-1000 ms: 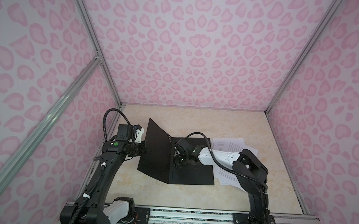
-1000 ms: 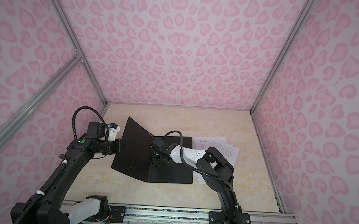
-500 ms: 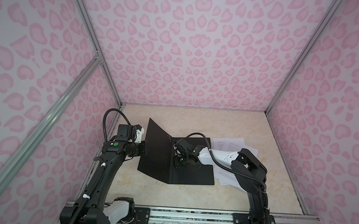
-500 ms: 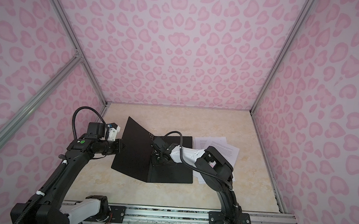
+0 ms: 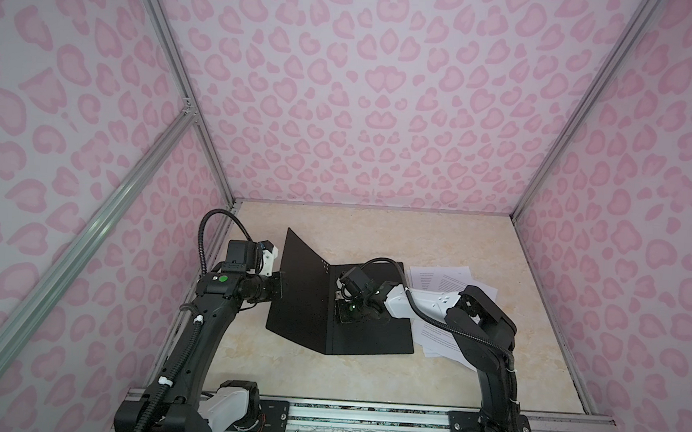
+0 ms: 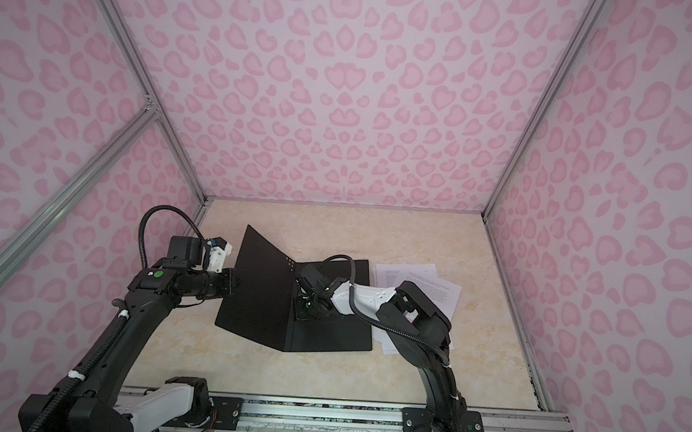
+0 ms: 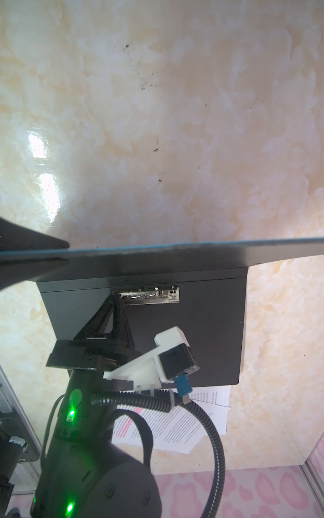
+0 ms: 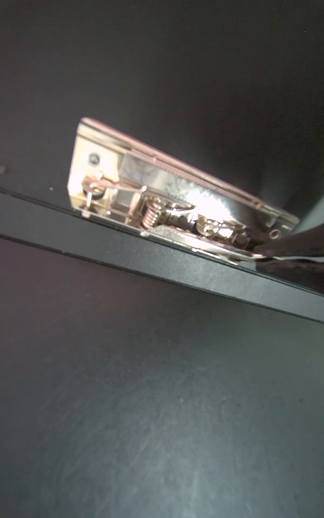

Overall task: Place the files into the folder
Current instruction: 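Grip the clip lever with the right gripper and pull it upward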

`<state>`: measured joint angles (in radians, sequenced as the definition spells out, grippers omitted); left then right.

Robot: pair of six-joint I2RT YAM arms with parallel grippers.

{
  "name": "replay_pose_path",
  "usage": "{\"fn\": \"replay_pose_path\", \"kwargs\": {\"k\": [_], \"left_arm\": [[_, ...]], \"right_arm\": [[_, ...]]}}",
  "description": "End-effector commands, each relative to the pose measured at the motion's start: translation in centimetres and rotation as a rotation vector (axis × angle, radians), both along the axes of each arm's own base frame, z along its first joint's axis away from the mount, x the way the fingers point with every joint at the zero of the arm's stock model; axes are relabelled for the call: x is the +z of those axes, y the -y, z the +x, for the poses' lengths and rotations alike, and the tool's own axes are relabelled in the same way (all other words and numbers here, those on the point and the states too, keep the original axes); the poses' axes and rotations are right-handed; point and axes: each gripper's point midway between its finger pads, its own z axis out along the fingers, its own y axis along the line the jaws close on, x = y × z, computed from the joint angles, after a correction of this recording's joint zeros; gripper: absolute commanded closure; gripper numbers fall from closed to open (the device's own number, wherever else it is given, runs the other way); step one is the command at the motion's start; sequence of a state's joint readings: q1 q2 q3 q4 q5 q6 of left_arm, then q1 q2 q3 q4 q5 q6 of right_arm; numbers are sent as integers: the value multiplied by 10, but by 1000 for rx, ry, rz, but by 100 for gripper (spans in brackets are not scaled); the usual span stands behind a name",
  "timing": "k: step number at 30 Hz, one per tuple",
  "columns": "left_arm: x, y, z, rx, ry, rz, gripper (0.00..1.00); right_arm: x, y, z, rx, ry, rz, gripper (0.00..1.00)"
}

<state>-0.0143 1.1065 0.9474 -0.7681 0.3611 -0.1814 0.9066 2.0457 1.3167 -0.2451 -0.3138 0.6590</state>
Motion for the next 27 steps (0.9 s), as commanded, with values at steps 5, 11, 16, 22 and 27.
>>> {"fn": "replay_pose_path", "kwargs": {"k": [5,11,16,22,27], "left_arm": [[1,-5,-3,-1,1,34,96],[1,-5,-3,-2,0,35,96],[0,-5,-4,-3,0,39,96],[0,-7,-4,-2,5,49,96],[0,-7,-4,-1,4,52,96]], "right_arm": [[-21,19,-3,-10,-22,-88,100],[-25,22,-3,-8,-24,-109,100],[-26,25,-1,-4,-17,-137,100],[-24,27,1,0,-11,-161,100],[-28,29,1,8,-15,-182,100]]}}
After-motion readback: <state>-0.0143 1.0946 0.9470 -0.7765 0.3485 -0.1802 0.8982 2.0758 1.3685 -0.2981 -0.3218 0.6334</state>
